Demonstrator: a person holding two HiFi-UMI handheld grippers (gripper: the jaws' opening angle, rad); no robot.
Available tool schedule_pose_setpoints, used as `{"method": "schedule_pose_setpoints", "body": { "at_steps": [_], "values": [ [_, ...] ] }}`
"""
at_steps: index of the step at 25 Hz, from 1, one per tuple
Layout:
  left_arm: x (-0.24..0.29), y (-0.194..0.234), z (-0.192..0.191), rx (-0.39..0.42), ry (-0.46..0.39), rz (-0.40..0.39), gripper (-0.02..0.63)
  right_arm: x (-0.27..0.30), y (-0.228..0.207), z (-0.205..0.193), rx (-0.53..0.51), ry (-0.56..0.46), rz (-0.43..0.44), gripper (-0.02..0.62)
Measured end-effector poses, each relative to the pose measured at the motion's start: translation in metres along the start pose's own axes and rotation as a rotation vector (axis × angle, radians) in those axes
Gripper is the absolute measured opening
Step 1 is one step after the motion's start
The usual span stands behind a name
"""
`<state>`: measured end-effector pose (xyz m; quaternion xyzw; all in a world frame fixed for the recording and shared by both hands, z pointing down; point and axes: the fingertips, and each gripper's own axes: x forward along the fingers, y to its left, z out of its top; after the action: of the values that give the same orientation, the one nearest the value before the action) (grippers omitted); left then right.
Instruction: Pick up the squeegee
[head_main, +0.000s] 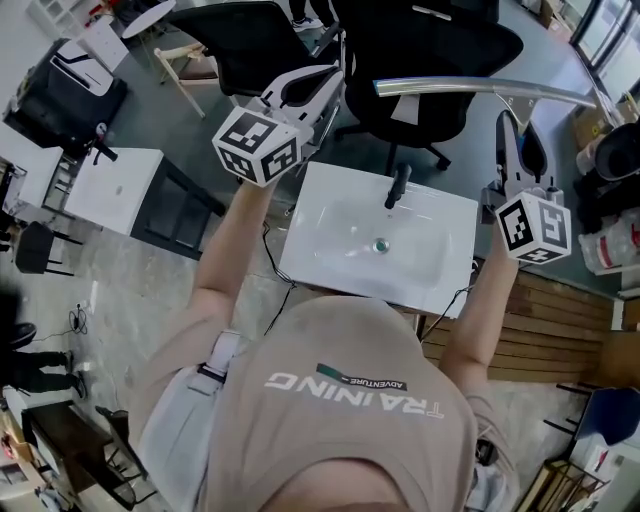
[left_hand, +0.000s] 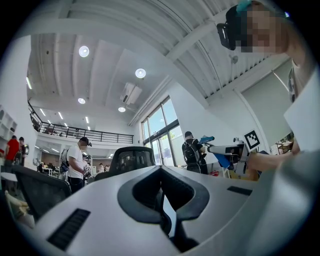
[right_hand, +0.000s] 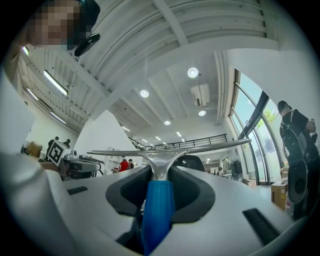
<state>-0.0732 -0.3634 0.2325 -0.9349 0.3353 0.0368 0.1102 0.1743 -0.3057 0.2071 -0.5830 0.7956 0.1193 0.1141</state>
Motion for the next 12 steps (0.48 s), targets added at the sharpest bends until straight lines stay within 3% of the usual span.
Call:
{"method": "schedule_pose_setpoints", "body": {
  "at_steps": [12],
  "values": [
    [-0.013, -0.006, 0.005, -0.002, 0.001, -0.005, 0.012, -0.012, 0.009, 0.005, 0.014, 0.009, -0.004, 0.124]
  ]
}}
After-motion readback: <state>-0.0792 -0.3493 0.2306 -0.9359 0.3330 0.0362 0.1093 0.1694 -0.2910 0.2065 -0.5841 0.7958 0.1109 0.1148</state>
